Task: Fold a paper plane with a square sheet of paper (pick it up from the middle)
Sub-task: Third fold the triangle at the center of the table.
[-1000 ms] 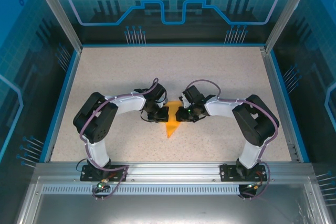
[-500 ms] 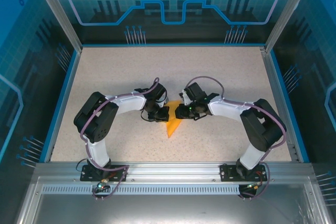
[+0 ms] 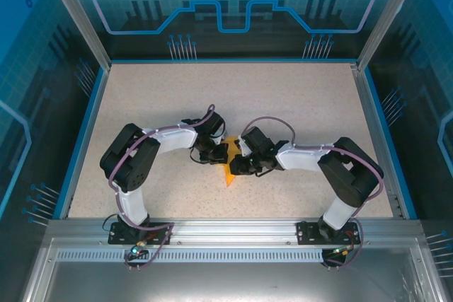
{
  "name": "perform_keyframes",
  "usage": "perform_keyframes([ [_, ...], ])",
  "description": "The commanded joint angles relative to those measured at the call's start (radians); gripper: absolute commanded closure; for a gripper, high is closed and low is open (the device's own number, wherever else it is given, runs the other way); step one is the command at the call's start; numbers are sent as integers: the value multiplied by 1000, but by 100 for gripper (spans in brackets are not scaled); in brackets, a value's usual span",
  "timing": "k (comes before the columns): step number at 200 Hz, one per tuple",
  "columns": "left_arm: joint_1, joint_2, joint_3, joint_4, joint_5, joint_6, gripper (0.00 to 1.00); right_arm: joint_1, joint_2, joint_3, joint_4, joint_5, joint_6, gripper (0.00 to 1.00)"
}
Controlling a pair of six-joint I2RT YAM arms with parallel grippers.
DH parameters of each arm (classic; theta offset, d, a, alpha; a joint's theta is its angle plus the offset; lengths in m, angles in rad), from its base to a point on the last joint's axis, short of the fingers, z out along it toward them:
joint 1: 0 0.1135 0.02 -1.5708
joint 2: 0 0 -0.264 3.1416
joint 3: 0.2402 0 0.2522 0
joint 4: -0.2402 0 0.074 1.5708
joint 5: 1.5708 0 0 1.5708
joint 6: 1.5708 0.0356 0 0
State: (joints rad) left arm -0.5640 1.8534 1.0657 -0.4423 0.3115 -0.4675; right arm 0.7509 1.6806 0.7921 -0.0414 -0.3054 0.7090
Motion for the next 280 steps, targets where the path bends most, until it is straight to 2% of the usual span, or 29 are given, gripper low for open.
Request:
perform_keyframes([
  [1, 1, 89, -39, -2, -97, 22, 96, 23, 24, -24, 83, -24, 29, 85],
  [143, 0, 99, -46, 19, -72, 12, 96, 25, 59, -17, 123, -18, 43, 85],
  [202, 0, 84, -42, 10, -80, 20, 96, -61, -49, 25, -75, 60, -81, 84],
  [240, 0, 75, -37, 8, -79, 21, 96, -110, -22, 120, -187, 106, -190, 84],
  [280, 1, 67, -24, -1, -78, 21, 96, -141, 51, 189, -229, 136, -260, 84],
])
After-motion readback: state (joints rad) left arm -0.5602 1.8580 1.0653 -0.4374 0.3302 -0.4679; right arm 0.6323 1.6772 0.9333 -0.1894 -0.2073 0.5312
